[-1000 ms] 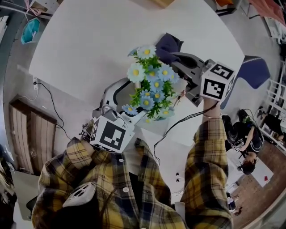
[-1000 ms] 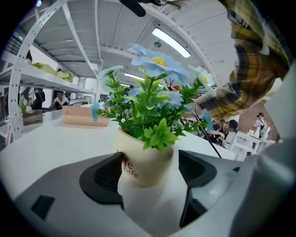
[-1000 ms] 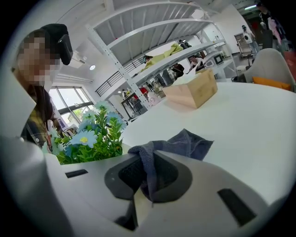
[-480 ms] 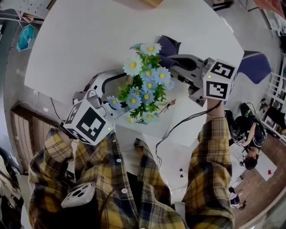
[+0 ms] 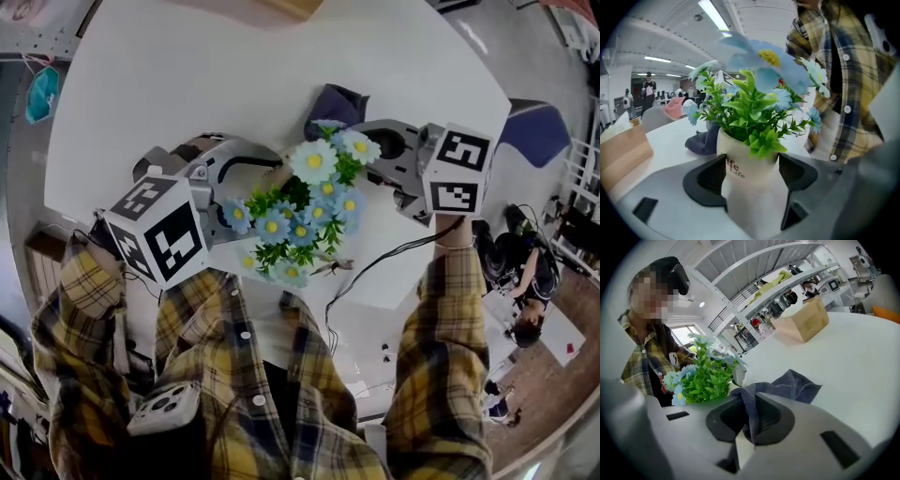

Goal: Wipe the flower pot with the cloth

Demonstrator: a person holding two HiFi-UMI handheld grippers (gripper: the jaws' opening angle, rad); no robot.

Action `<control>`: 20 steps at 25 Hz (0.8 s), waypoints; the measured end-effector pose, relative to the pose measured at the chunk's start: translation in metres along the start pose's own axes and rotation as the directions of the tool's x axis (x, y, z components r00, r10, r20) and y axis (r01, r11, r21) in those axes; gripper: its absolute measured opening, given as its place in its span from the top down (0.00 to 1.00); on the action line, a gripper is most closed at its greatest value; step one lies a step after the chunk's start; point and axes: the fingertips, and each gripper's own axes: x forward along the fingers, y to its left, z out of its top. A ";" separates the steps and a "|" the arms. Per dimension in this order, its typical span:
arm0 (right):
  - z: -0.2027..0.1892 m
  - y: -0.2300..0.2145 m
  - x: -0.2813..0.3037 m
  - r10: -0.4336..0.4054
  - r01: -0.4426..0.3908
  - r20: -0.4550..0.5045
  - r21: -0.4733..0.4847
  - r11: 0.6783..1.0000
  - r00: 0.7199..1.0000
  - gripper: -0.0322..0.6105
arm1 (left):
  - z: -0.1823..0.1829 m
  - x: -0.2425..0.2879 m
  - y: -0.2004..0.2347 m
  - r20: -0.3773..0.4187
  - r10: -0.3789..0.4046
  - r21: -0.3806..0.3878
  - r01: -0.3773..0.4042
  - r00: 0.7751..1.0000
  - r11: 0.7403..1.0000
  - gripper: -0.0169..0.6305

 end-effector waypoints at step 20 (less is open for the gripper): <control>-0.014 0.003 -0.003 0.092 -0.092 -0.016 -0.005 0.996 0.996 0.93 | 0.009 0.023 0.009 -0.018 -0.093 0.003 0.093 0.996 0.996 0.41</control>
